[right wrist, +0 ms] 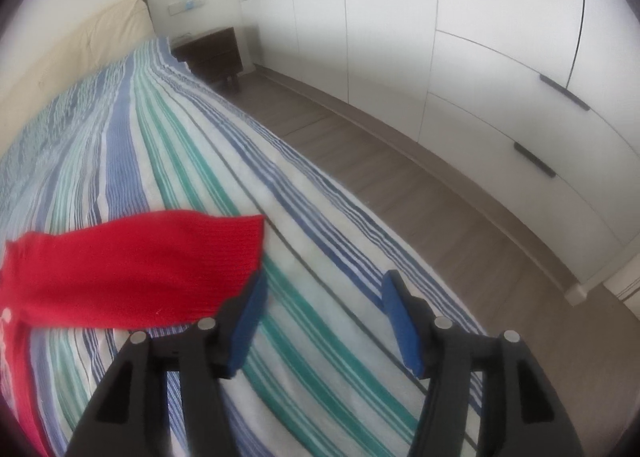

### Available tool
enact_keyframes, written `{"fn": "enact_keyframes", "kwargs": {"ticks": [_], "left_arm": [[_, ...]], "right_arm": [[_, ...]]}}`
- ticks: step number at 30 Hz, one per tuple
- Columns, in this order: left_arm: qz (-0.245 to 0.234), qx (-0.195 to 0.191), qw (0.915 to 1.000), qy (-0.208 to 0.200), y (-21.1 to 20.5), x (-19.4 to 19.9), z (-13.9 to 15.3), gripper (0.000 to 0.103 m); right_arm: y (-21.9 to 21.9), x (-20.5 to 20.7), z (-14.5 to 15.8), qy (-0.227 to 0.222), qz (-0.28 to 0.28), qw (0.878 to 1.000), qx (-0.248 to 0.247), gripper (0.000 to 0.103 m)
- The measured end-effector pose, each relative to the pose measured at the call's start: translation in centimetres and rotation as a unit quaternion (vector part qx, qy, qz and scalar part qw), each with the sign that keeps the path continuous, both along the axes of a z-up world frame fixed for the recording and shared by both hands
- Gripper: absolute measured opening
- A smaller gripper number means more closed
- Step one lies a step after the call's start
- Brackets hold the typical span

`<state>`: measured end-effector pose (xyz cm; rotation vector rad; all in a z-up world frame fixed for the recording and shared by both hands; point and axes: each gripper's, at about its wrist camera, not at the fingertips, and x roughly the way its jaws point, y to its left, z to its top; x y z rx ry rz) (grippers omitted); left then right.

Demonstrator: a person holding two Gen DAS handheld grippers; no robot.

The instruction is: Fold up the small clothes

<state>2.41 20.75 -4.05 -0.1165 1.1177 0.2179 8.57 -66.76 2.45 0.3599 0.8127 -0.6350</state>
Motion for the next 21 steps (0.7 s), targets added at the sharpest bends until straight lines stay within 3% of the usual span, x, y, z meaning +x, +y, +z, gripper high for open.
{"fn": "enact_keyframes", "kwargs": {"ticks": [5,10,12,15,17,19,21], "left_arm": [[-0.007,0.011,0.9998,-0.013,0.1,1.5,1.0,0.094],[-0.043,0.024,0.9968,-0.063,-0.9,4.0,4.7,0.094],[-0.062,0.0,0.9946,-0.083,-1.0,5.4,6.5,0.094],[-0.092,-0.066,0.9882,-0.103,-1.4,8.0,9.0,0.096],[-0.132,-0.08,0.983,-0.1,-3.2,10.1,9.8,0.098],[-0.194,-0.045,0.9757,-0.091,-6.8,12.0,9.9,0.098],[-0.27,0.025,0.9586,-0.088,-11.4,14.1,9.4,0.098]], "right_arm": [[1.3,-3.7,0.9,-0.039,-0.002,0.998,0.04,0.06],[7.0,-6.6,1.5,-0.05,0.07,0.996,0.031,0.063],[10.1,-7.8,1.3,-0.038,0.11,0.993,0.006,0.064],[14.0,-9.7,0.4,-0.026,0.155,0.988,-0.011,0.064],[16.1,-11.0,-0.1,-0.023,0.177,0.984,-0.012,0.064],[17.8,-11.7,-0.5,-0.021,0.194,0.981,-0.015,0.064],[19.0,-12.3,-0.7,-0.022,0.203,0.979,-0.014,0.064]]}}
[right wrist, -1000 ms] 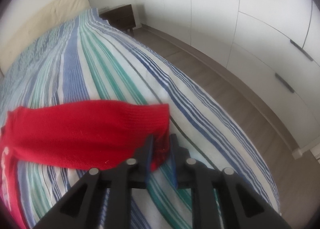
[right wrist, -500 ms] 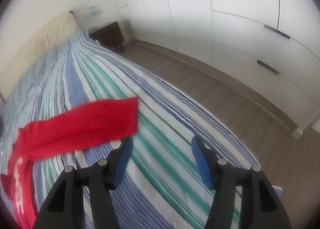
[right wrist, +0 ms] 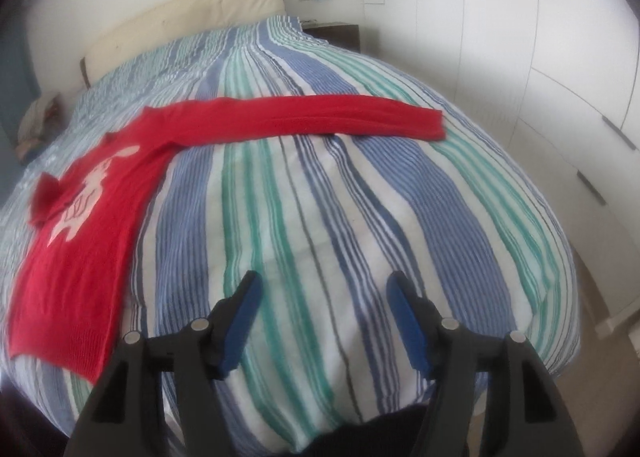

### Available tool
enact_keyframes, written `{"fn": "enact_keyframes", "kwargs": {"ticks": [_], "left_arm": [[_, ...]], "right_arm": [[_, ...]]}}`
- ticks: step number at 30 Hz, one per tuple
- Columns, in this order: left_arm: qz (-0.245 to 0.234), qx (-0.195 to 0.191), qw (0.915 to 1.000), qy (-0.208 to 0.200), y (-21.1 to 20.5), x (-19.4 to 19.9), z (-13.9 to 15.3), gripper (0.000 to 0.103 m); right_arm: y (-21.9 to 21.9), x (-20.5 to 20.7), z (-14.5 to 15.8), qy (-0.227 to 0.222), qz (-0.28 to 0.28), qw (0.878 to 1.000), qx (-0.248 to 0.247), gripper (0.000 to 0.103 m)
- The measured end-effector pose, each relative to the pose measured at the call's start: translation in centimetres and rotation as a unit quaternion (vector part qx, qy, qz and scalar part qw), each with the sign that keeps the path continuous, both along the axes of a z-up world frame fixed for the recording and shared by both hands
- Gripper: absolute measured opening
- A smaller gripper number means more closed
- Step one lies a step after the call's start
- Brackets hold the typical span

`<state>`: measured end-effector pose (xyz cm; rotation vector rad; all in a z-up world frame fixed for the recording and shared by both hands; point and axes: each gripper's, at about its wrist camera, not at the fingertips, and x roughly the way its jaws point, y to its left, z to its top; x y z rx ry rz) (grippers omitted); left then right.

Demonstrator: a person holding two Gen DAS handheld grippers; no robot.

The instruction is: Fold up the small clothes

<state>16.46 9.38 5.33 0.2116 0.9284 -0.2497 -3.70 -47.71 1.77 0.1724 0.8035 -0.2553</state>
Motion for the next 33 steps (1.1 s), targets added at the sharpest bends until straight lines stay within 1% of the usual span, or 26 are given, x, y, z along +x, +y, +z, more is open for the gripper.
{"fn": "enact_keyframes", "kwargs": {"ticks": [1,2,3,4,5,7,9,10,11,13,15,16,17,18,19,20,21,23,24,25,26,27,29,30,31,33], "left_arm": [[-0.036,0.035,0.9987,-0.008,-2.2,1.1,-0.6,0.098],[-0.07,0.065,0.9954,-0.01,-4.1,2.2,-1.2,0.098],[-0.103,0.087,0.9909,-0.003,-5.9,3.5,-2.0,0.098],[-0.13,0.102,0.9862,0.009,-7.3,4.9,-3.0,0.095],[-0.143,0.117,0.9827,0.016,-8.4,6.2,-3.9,0.086],[-0.153,0.156,0.9756,0.022,-10.2,8.8,-5.8,0.079],[-0.155,0.193,0.9686,0.025,-11.3,10.8,-7.6,0.077],[-0.155,0.206,0.9657,0.032,-11.7,11.6,-8.6,0.074],[-0.156,0.217,0.9629,0.039,-12.0,12.1,-9.5,0.069],[-0.167,0.232,0.9569,0.048,-12.7,12.5,-11.1,0.068],[-0.176,0.244,0.9532,0.031,-13.4,12.4,-11.7,0.068],[-0.177,0.241,0.9539,0.02,-13.6,12.4,-11.6,0.067],[-0.176,0.232,0.9567,0.015,-13.7,12.5,-11.3,0.065],[-0.171,0.213,0.9619,0.018,-13.5,12.9,-10.9,0.062],[-0.163,0.185,0.9688,0.028,-13.1,13.4,-10.5,0.04],[-0.147,0.157,0.9758,0.04,-12.5,13.9,-10.2,0.004],[-0.125,0.132,0.9824,0.044,-11.6,14.4,-9.6,0.006],[-0.074,0.07,0.9946,0.018,-8.9,14.7,-7.1,0.004],[-0.046,0.031,0.9984,0.009,-6.9,14.5,-5.6,0.004],[-0.014,-0.011,0.9998,0.0,-4.3,14.1,-4.0,0.004],[0.019,-0.048,0.9986,-0.01,-1.7,13.6,-2.6,0.004],[0.055,-0.074,0.9954,-0.024,1.3,13.1,-1.3,0.004],[0.138,-0.107,0.9837,-0.045,7.7,11.8,0.2,0.004],[0.181,-0.119,0.9751,-0.046,11.0,11.3,0.5,0.004],[0.226,-0.128,0.9646,-0.043,14.3,10.9,0.4,0.004],[0.299,-0.141,0.9432,-0.028,19.7,10.0,-0.5,0.004]], "right_arm": [[0.4,-0.1,0.0,-0.002,0.004,1.0,0.003,0.064],[0.8,-0.2,-0.1,-0.004,0.007,1.0,0.006,0.064],[1.1,-0.3,0.0,-0.006,0.008,1.0,0.007,0.064],[1.3,-0.3,0.1,-0.01,0.009,1.0,0.007,0.064],[1.5,-0.4,0.2,-0.012,0.011,1.0,0.01,0.064],[1.7,-0.7,0.4,-0.019,0.01,1.0,0.02,0.064],[1.7,-1.0,0.6,-0.023,0.007,0.999,0.033,0.064],[1.7,-1.3,0.7,-0.026,0.004,0.999,0.038,0.064],[1.6,-1.6,0.9,-0.029,0.002,0.999,0.043,0.064],[1.5,-1.9,0.9,-0.032,-0.002,0.998,0.046,0.064],[1.4,-2.2,0.8,-0.032,-0.005,0.998,0.045,0.066],[1.4,-2.2,0.7,-0.031,-0.006,0.998,0.045,0.066],[1.5,-2.2,0.5,-0.03,-0.006,0.998,0.046,0.066],[1.6,-2.3,0.3,-0.028,-0.006,0.999,0.046,0.066],[1.7,-2.3,0.1,-0.027,-0.005,0.999,0.046,0.066],[2.0,-2.4,-0.1,-0.027,-0.003,0.999,0.047,0.066],[2.3,-2.4,-0.3,-0.026,0.0,0.999,0.046,0.066],[2.9,-2.4,-0.5,-0.024,0.007,0.999,0.043,0.066],[3.2,-2.5,-0.6,-0.024,0.009,0.999,0.04,0.066],[3.4,-2.6,-0.6,-0.025,0.01,0.999,0.037,0.066],[3.5,-2.8,-0.6,-0.026,0.011,0.999,0.037,0.066],[3.6,-3.0,-0.6,-0.029,0.011,0.999,0.038,0.066],[3.7,-3.3,-0.5,-0.034,0.008,0.999,0.038,0.066],[3.7,-3.4,-0.5,-0.037,0.008,0.999,0.039,0.066],[3.8,-3.5,-0.5,-0.04,0.008,0.998,0.039,0.066],[4.1,-3.4,-0.5,-0.044,0.011,0.998,0.04,0.066]]}}
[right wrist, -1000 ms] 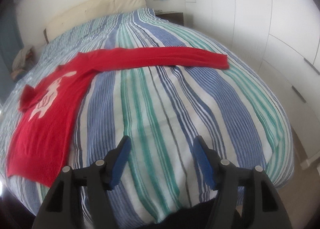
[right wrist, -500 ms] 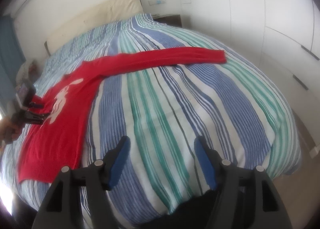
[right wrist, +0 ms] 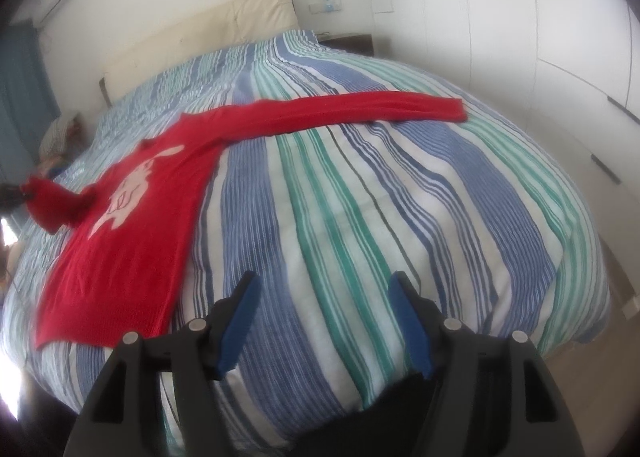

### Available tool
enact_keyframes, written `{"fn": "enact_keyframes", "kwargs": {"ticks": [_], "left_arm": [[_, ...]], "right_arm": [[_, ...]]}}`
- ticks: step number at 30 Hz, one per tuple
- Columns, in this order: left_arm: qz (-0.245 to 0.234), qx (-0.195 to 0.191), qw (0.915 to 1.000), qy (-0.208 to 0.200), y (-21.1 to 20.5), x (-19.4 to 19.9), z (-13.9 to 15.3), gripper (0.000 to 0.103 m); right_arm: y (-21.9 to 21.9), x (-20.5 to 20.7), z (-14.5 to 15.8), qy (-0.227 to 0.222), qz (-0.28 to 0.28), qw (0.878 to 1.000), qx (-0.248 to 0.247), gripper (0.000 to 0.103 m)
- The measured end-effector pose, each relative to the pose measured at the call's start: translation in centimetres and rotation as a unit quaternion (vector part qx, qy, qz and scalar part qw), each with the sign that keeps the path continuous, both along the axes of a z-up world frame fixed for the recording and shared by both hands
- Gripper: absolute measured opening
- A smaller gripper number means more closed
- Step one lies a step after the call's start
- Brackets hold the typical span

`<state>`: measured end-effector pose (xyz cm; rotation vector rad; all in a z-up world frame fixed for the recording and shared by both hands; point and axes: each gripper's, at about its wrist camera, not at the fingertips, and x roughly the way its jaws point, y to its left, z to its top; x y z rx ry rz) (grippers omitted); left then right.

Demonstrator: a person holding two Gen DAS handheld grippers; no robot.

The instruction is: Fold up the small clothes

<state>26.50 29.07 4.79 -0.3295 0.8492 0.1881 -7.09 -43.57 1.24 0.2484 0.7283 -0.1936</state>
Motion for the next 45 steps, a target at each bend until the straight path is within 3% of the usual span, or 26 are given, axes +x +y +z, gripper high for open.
{"fn": "enact_keyframes", "kwargs": {"ticks": [3,6,15,19,21,22,23,24,25,27,28,29,34,39,45], "left_arm": [[0.068,-0.026,0.9971,0.023,5.4,-1.7,-2.5,0.004],[0.101,-0.06,0.9927,0.029,7.6,-3.6,-5.0,0.004],[0.145,-0.117,0.9817,0.041,9.1,-6.1,-10.3,0.003],[0.129,-0.136,0.9815,0.038,9.6,-6.6,-11.3,0.008],[0.112,-0.134,0.9845,0.018,9.5,-6.6,-10.9,0.027],[0.107,-0.137,0.9848,0.007,9.6,-6.5,-10.8,0.048],[0.109,-0.135,0.9848,-0.003,9.7,-6.5,-10.6,0.059],[0.113,-0.132,0.9847,-0.009,9.8,-6.4,-10.6,0.06],[0.116,-0.131,0.9845,-0.009,9.9,-6.1,-10.7,0.059],[0.124,-0.129,0.9838,-0.004,10.1,-5.6,-10.9,0.043],[0.128,-0.125,0.9839,0.003,10.2,-5.4,-11.2,0.015],[0.135,-0.122,0.9832,0.013,10.3,-5.3,-11.5,0.004],[0.18,-0.101,0.9783,0.021,10.9,-6.2,-12.1,0.003],[0.183,-0.065,0.9806,0.027,10.6,-6.2,-12.5,0.003],[0.187,-0.061,0.9801,0.029,10.8,-6.3,-12.7,0.003]], "right_arm": [[1.0,0.5,-0.2,-0.001,0.012,1.0,0.0,0.066],[2.2,1.3,-0.5,0.006,0.029,1.0,-0.007,0.066],[4.3,1.6,-1.0,0.019,0.049,0.998,-0.018,0.066],[4.6,1.4,-1.6,0.028,0.05,0.998,-0.015,0.066],[4.7,1.4,-1.9,0.032,0.051,0.998,-0.012,0.066],[4.7,1.5,-2.0,0.032,0.052,0.998,-0.012,0.066],[4.8,1.5,-1.9,0.032,0.053,0.998,-0.011,0.066],[4.9,1.6,-1.9,0.032,0.054,0.998,-0.011,0.066],[5.1,1.6,-1.9,0.031,0.056,0.998,-0.012,0.066],[5.5,1.8,-1.8,0.03,0.062,0.998,-0.014,0.066],[5.7,1.8,-1.7,0.029,0.064,0.997,-0.015,0.066],[5.8,1.9,-1.7,0.028,0.066,0.997,-0.016,0.066],[6.1,1.7,-1.8,0.029,0.066,0.997,-0.019,0.066],[5.5,1.4,-2.2,0.033,0.051,0.998,-0.011,0.066],[4.8,1.2,-2.3,0.031,0.041,0.999,-0.007,0.066]]}}
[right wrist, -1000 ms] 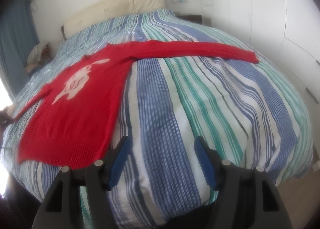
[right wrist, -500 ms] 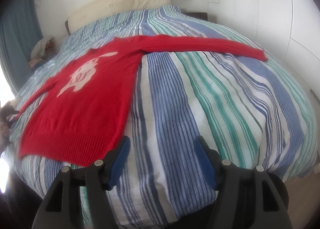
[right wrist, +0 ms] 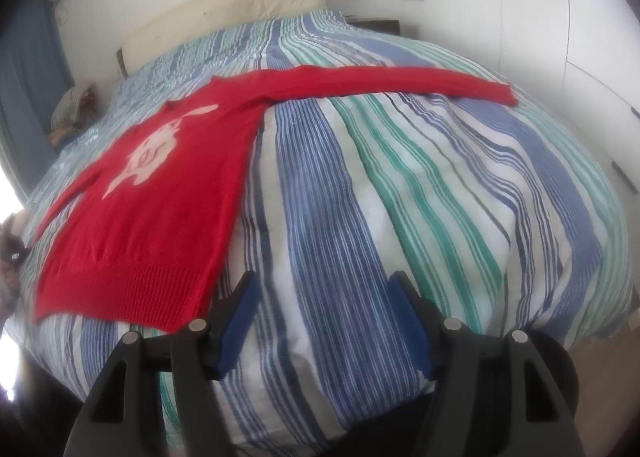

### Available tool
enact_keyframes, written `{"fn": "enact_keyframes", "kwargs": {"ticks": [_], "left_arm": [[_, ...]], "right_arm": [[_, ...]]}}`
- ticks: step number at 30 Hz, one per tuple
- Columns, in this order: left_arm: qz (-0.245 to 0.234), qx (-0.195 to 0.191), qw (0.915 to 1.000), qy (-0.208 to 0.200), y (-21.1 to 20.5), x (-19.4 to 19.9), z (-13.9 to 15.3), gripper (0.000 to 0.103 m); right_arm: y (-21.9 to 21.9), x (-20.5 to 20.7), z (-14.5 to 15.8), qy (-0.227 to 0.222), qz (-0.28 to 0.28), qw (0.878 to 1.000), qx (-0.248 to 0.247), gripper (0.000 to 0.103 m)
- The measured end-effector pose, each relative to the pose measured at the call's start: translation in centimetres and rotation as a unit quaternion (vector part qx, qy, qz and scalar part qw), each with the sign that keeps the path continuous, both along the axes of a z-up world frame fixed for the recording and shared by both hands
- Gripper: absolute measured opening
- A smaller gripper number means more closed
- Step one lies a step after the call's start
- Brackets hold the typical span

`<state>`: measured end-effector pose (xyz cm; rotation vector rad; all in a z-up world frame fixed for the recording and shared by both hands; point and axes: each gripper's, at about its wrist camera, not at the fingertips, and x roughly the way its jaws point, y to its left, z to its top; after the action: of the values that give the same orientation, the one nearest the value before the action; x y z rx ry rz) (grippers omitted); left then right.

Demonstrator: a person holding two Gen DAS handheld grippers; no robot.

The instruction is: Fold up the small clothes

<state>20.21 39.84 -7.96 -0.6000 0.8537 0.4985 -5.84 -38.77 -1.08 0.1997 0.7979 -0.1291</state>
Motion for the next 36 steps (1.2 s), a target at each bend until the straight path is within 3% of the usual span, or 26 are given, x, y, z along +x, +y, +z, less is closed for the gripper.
{"fn": "enact_keyframes", "kwargs": {"ticks": [5,7,8,10,11,15,20,27,30,36], "left_arm": [[-0.016,-0.001,0.9999,-0.003,-0.3,-0.4,0.9,0.013],[-0.024,0.022,0.9995,-0.006,-1.1,-1.2,2.3,0.038],[-0.027,0.036,0.9989,-0.012,-1.7,-1.8,3.2,0.064],[-0.036,0.066,0.9965,-0.034,-3.2,-3.1,5.1,0.086],[-0.048,0.079,0.9948,-0.044,-4.1,-3.6,6.0,0.089],[-0.14,0.091,0.9847,-0.05,-8.7,-4.3,7.8,0.094],[-0.219,0.103,0.9697,-0.035,-14.1,-3.7,6.7,0.096],[-0.184,0.162,0.9694,-0.015,-16.4,-1.5,2.6,0.096],[-0.179,0.164,0.97,-0.001,-16.2,-1.7,0.6,0.097],[-0.181,0.178,0.9674,-0.008,-16.4,-2.2,0.3,0.1]], "right_arm": [[-0.2,0.0,0.2,-0.004,0.0,1.0,0.0,0.066],[-0.2,0.2,0.6,-0.007,0.002,1.0,-0.005,0.066],[-0.2,0.4,0.8,-0.009,0.002,1.0,-0.008,0.066],[-0.5,1.0,1.4,-0.016,0.002,1.0,-0.014,0.067],[-0.7,1.4,1.8,-0.02,0.002,1.0,-0.018,0.072],[-1.4,4.0,4.0,-0.043,0.002,0.998,-0.043,0.077],[-1.6,8.2,5.2,-0.06,0.014,0.995,-0.075,0.078],[-3.5,13.1,1.6,-0.059,-0.013,0.995,-0.083,0.078],[-5.0,14.1,-0.6,-0.04,-0.036,0.997,-0.061,0.078],[-5.5,13.9,-1.3,-0.047,-0.033,0.997,-0.044,0.085]]}}
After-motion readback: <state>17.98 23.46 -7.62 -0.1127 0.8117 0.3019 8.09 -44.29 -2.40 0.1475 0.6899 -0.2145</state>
